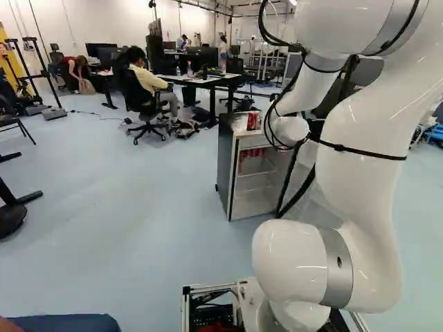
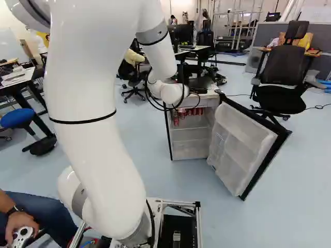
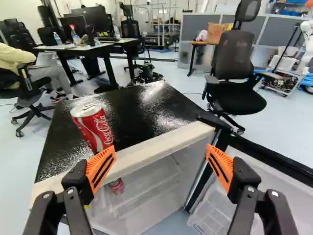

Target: Grab a drink from the fridge

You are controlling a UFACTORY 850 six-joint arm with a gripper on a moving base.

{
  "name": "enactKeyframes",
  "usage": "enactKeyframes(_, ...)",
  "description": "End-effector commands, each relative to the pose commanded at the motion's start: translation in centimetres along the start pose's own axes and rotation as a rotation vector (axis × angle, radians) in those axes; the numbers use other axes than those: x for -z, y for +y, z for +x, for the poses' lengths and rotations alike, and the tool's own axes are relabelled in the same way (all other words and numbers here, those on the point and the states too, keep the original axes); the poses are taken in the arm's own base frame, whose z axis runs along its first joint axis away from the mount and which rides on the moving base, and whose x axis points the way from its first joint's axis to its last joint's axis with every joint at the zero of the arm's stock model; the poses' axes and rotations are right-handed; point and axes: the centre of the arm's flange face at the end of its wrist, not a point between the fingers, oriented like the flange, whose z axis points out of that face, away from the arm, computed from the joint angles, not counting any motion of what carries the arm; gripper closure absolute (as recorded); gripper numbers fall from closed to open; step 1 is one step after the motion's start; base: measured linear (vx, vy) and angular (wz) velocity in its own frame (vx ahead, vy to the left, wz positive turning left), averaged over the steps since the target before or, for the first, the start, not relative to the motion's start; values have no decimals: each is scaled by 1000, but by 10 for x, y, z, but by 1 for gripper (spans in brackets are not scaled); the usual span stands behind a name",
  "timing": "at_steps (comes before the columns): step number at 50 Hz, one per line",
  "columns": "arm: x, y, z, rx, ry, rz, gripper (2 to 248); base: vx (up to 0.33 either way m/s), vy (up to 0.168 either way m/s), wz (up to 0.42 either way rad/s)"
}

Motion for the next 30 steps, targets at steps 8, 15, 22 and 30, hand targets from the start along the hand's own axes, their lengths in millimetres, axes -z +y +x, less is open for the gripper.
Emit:
enactKeyframes(8,3,14,3,-31,-44,-40,3,0,0,0)
enactKeyframes(15,5,26,6,-58,-83,-71,3,0,0,0)
enactKeyframes(22,7,37,8,-82,-123,-97,3,0,0,0)
enactKeyframes(30,7,49,12,-109,-168,-123,3,0,0,0)
